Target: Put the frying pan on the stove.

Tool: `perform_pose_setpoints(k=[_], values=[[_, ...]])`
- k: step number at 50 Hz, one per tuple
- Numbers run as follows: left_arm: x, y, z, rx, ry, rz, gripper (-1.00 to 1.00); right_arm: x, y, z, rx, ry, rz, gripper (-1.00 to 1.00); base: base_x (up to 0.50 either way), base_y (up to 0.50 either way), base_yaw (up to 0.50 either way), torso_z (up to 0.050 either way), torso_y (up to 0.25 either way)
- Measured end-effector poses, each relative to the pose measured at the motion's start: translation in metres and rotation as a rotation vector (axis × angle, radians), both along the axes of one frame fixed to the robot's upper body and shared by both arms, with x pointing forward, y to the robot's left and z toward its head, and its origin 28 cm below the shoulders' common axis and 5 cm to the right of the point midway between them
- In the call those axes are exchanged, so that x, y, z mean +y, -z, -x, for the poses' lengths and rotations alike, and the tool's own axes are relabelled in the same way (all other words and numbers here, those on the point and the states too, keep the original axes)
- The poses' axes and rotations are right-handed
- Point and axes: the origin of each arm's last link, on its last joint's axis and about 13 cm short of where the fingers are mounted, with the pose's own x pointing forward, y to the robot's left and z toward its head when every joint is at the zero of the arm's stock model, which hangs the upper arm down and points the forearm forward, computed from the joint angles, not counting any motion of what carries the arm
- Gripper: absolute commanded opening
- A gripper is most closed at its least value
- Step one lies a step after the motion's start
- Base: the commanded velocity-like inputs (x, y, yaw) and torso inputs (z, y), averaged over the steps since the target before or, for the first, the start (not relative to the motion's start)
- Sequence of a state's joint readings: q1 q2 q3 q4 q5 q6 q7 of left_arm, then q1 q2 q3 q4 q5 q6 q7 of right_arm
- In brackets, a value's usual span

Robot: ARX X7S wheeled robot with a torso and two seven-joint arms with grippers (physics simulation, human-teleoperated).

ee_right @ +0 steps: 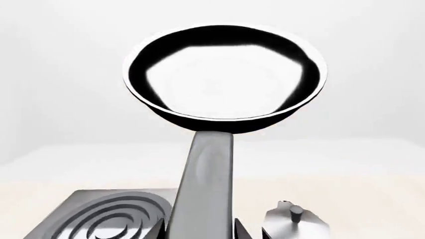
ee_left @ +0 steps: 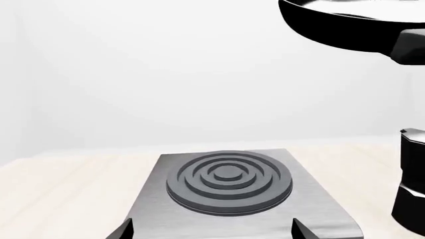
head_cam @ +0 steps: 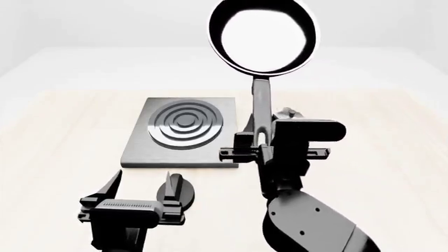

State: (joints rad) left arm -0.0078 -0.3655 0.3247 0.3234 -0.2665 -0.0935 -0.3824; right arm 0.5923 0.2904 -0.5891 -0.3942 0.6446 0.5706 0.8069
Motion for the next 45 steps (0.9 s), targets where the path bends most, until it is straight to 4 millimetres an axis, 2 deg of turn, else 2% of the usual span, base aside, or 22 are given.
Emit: perform_pose_setpoints(k=[45], values=[[-0.0006, -0.002, -0.0008, -0.002, 0.003, -0.006, 1.0, -0.0077, -0.0061, -0.0068, 0.041, -0.259, 0.16, -1.0, 0.0, 0.0, 0.0, 0.0, 0.002]])
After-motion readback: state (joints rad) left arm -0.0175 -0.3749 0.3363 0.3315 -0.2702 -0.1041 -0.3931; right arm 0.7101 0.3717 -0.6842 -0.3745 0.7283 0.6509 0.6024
